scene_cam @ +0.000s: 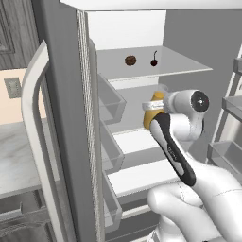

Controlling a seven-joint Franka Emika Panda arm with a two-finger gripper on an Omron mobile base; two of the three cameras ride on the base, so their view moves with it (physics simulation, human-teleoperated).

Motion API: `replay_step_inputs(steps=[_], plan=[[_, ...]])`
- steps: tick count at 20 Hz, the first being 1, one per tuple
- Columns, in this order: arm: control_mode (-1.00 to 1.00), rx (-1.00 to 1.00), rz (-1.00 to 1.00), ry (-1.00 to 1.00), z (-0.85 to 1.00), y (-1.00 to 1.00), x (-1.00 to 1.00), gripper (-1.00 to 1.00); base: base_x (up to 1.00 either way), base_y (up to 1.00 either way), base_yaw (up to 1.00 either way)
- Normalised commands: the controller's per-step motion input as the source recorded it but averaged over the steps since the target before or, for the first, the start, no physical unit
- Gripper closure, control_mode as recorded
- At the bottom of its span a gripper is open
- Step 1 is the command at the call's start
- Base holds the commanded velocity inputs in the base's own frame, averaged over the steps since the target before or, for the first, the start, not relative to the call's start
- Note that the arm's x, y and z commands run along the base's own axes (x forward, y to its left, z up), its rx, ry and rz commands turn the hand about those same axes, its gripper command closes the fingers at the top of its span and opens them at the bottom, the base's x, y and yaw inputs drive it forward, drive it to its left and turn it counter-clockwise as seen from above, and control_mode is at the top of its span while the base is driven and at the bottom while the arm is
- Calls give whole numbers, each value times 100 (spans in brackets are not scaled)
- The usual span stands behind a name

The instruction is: Move the walnut and cherry from the second highest shelf to the top shelf to make space. Then, place the pitcher from the counter on the cleared second highest shelf.

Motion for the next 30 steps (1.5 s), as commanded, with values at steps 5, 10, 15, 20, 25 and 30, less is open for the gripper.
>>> replay_step_inputs(steps=[5, 10, 15, 20, 25, 30], plan=[[-100, 0, 5, 0, -16, 0, 58, 100, 0, 0, 0], [-100, 0, 4, 0, -31, 2, 64, 100, 0, 0, 0], [-100, -1, 1, 0, -32, 10, 69, 100, 0, 0, 0], [-100, -3, 0, 0, -21, 19, 71, 100, 0, 0, 0], [-100, -5, 0, -1, -19, 21, 53, -100, 0, 0, 0], [-100, -1, 0, -6, -9, 3, 16, -100, 0, 0, 0]])
